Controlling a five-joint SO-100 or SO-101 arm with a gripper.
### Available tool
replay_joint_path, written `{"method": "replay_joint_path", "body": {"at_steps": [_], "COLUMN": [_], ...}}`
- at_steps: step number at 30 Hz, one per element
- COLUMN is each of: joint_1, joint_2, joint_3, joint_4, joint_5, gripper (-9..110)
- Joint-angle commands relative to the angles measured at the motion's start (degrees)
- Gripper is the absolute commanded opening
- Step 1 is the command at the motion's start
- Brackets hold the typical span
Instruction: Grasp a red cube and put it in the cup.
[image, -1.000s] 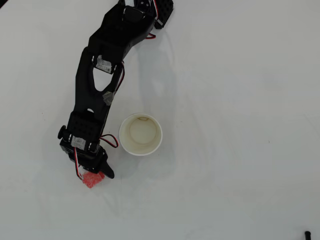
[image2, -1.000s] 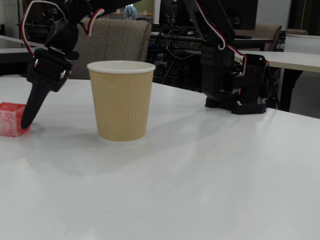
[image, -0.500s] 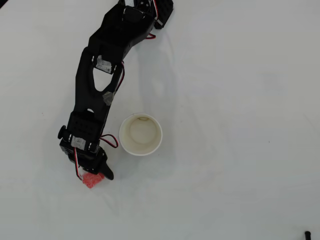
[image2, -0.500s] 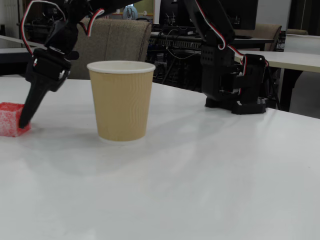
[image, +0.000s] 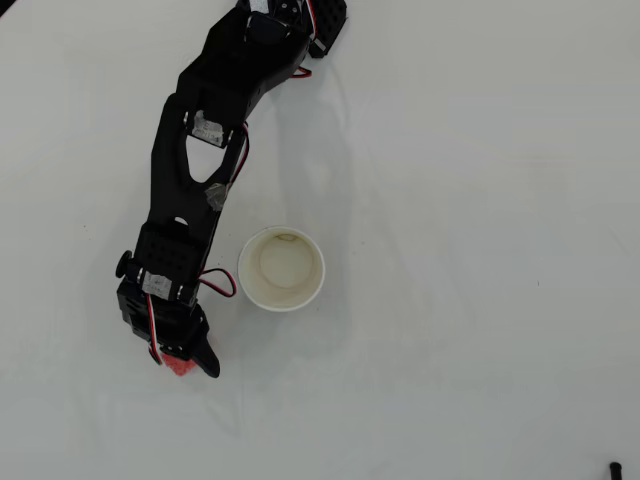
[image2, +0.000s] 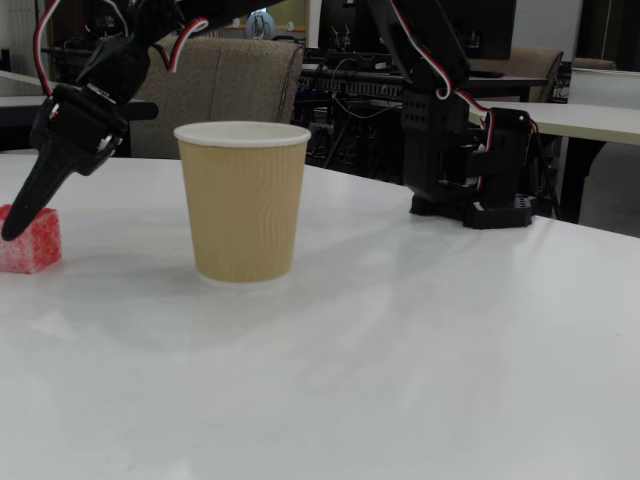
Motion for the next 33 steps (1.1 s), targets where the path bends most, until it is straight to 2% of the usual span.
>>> {"method": "replay_joint_path", "body": {"at_steps": [1, 27, 33], "joint_1": [0.4, 0.1, 0.4], "joint_2": [1.4, -0.1, 0.3], "joint_3": [-5.1, -5.6, -5.5], "joint_4": [-1.2, 1.6, 3.2], "joint_5": [-0.5, 0.0, 0.2], "gripper": [38, 37, 22]}}
